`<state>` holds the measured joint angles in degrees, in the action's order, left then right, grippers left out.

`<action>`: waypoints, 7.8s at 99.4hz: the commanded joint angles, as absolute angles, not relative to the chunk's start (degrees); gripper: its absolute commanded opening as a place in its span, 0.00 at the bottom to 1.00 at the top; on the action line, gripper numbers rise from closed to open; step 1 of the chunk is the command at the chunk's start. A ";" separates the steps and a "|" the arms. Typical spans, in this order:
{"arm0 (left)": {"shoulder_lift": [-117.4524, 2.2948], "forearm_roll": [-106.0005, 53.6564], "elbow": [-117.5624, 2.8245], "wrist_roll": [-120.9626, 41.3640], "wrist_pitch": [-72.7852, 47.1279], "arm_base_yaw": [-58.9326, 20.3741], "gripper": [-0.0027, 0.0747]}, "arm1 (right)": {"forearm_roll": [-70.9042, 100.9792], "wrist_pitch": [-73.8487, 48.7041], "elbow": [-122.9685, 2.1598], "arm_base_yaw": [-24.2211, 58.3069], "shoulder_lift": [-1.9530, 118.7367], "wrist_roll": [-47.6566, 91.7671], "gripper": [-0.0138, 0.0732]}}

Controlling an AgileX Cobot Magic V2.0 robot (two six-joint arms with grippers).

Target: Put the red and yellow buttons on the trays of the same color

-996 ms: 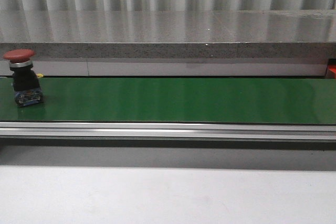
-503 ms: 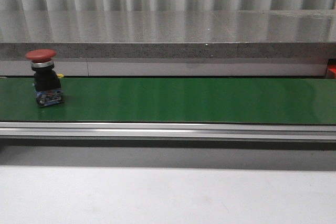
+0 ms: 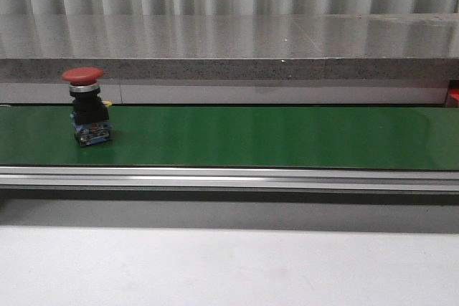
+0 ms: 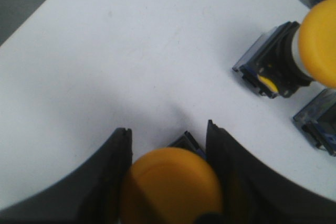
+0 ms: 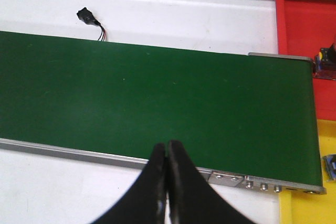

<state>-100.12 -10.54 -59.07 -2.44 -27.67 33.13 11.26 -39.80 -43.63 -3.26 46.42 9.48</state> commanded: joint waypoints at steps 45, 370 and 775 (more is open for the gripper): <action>-81.20 -4.26 -69.53 -2.43 -40.07 18.75 0.01 | 11.47 -36.54 -44.99 -3.23 45.96 9.92 0.02; -34.95 -7.84 -37.84 -3.99 -38.43 -1.84 0.01 | 11.58 -41.04 -44.99 -3.23 45.96 9.87 0.83; -34.95 -7.84 -37.84 -3.99 -38.43 -1.84 0.01 | 12.65 -49.89 -106.81 -21.59 105.40 14.42 0.79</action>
